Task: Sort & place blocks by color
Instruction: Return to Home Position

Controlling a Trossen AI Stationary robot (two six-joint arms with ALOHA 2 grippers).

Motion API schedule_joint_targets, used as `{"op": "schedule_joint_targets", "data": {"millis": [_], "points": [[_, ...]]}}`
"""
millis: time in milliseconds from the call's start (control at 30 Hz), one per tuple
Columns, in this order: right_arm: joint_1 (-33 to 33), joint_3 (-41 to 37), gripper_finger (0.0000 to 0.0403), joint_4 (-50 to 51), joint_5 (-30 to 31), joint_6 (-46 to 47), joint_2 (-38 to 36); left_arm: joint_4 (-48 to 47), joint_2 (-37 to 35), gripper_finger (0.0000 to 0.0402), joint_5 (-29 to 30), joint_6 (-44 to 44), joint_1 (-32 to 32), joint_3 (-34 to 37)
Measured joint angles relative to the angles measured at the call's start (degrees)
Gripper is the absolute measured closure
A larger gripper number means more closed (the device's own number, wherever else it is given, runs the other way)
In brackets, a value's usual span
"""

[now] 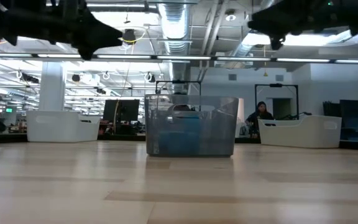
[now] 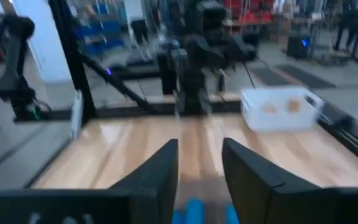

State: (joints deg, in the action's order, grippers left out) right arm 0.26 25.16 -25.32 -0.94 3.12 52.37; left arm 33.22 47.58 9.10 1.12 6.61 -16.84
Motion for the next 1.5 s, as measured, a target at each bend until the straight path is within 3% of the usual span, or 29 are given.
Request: {"op": "schedule_joint_targets", "data": {"millis": [167, 333, 567, 867, 1167, 1367, 1500], "points": [[-5.04, -0.33, 0.0315, 18.44, -2.05, -0.82, -12.79, -14.5, -13.03, 0.023, -0.27, -0.01, 2.09, 1.71], [-6.09, -3.55, 0.0391, 22.46, -3.89, -1.69, -22.39, -15.75, -22.03, 0.0259, -0.31, -0.75, 2.28, 6.07], [-8.94, -9.01, 0.0395, 25.26, -5.66, -1.72, -35.69, -15.99, -31.46, 0.033, -1.11, -1.31, 2.3, 12.14], [-12.15, -15.52, 0.0399, 29.15, -8.51, 1.37, -46.49, -24.43, -39.86, 0.0397, -1.4, -1.46, 2.34, 12.59], [-12.12, -23.8, 0.04, 22.72, -8.24, 4.2, -51.55, -27.0, -44.72, 0.0401, -2.55, 2.17, 2.34, 16.23], [-11.66, -24.37, 0.04, 22.93, -9.03, 5.58, -51.57, -30.4, -46.7, 0.04, -2.27, 4.58, 2.34, 16.24], [-8.76, -24.41, 0.04, 22.86, -10.79, 1.31, -52.31, -30.94, -46.53, 0.04, -3.36, 4.54, 1.68, 16.26]]}}
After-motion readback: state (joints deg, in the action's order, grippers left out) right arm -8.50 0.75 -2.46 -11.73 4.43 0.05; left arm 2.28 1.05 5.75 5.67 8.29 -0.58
